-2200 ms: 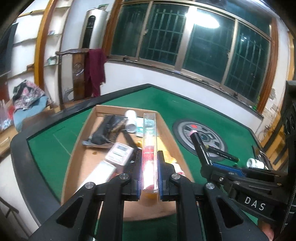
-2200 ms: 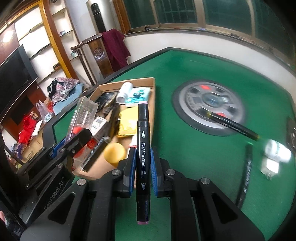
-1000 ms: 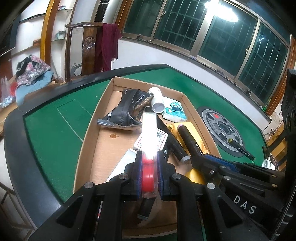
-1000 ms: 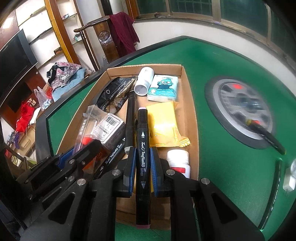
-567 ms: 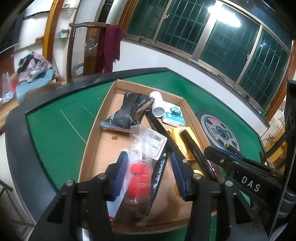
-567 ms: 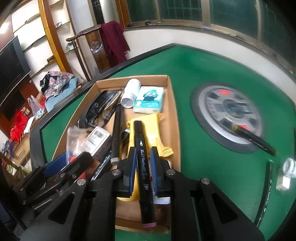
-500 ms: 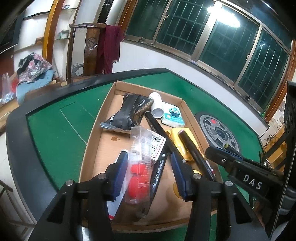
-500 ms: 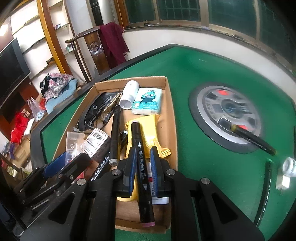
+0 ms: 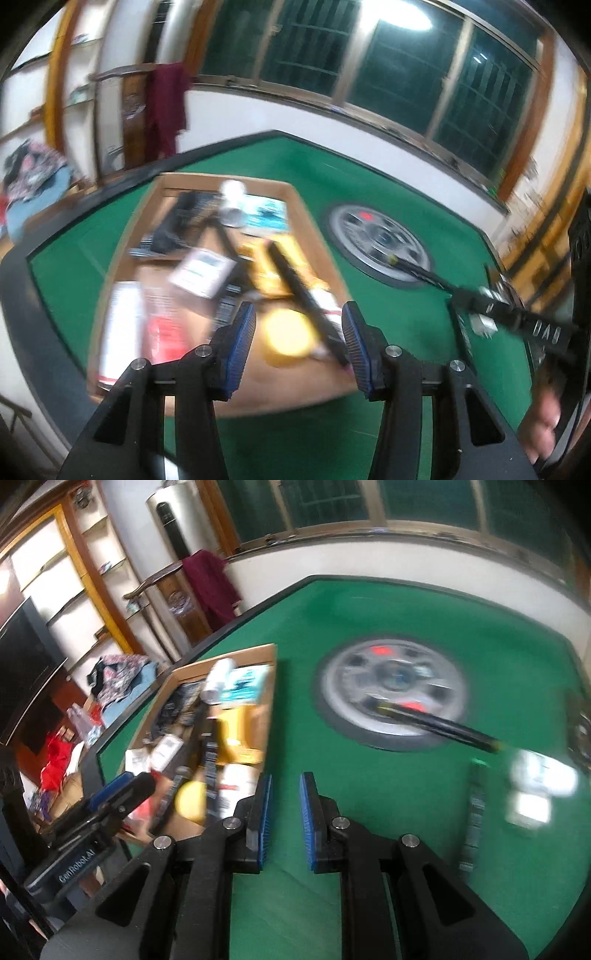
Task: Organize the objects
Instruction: 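Grasp a green-capped black marker with the left gripper at the pile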
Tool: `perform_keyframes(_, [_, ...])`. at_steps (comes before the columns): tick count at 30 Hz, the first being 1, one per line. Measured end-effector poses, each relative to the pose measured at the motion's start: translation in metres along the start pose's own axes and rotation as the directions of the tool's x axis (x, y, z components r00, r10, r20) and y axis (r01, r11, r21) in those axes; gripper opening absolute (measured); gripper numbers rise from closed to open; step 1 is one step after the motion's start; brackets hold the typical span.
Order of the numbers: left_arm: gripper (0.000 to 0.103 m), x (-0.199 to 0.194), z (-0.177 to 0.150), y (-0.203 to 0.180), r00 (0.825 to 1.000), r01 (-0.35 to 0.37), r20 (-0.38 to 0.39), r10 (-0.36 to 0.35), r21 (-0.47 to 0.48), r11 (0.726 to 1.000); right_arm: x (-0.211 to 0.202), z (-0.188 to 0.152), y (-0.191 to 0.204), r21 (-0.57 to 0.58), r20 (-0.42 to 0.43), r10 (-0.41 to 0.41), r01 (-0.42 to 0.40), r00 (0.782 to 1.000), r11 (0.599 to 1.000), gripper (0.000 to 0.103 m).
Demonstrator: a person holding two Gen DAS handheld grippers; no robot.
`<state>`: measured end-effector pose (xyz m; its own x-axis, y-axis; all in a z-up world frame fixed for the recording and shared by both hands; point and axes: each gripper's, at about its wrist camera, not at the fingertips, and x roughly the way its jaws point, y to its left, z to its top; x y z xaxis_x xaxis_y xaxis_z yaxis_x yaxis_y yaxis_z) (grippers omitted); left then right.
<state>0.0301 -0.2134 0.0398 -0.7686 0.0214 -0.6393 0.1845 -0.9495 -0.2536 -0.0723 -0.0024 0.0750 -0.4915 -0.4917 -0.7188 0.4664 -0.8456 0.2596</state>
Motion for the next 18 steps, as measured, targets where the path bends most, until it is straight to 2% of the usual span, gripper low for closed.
perform_keyframes(5, [0.043,0.013,-0.010,-0.064,0.992,0.100,-0.092,-0.089,0.118,0.988,-0.040,0.006,-0.073,0.105,0.067,-0.067,0.060,0.995,0.993,0.013])
perform_keyframes(9, [0.043,0.024,-0.023,-0.101,0.978,0.158,-0.164,-0.132,0.157,0.975,-0.051,0.023,-0.140,0.205,0.086,-0.160,0.140,0.983,0.969,0.013])
perform_keyframes(12, [0.043,0.033,-0.029,-0.120,0.966,0.186,-0.213,-0.149,0.167,0.968,-0.031,0.032,-0.188,0.226,0.016,-0.234,0.224,0.972,0.948,0.013])
perform_keyframes(13, [0.043,0.037,-0.029,-0.124,0.962,0.189,-0.227,-0.149,0.170,0.967,-0.023,0.031,-0.202,0.249,-0.001,-0.211,0.205,0.977,0.947,0.013])
perform_keyframes(15, [0.043,0.045,-0.029,-0.132,0.956,0.195,-0.255,-0.148,0.169,0.966,-0.009,0.026,-0.218,0.289,-0.043,-0.080,0.089,0.996,0.953,0.014])
perform_keyframes(18, [0.043,0.056,-0.026,-0.144,0.947,0.206,-0.285,-0.149,0.179,0.962,-0.013,0.024,-0.206,0.259,-0.070,0.021,-0.002,0.997,0.966,0.014])
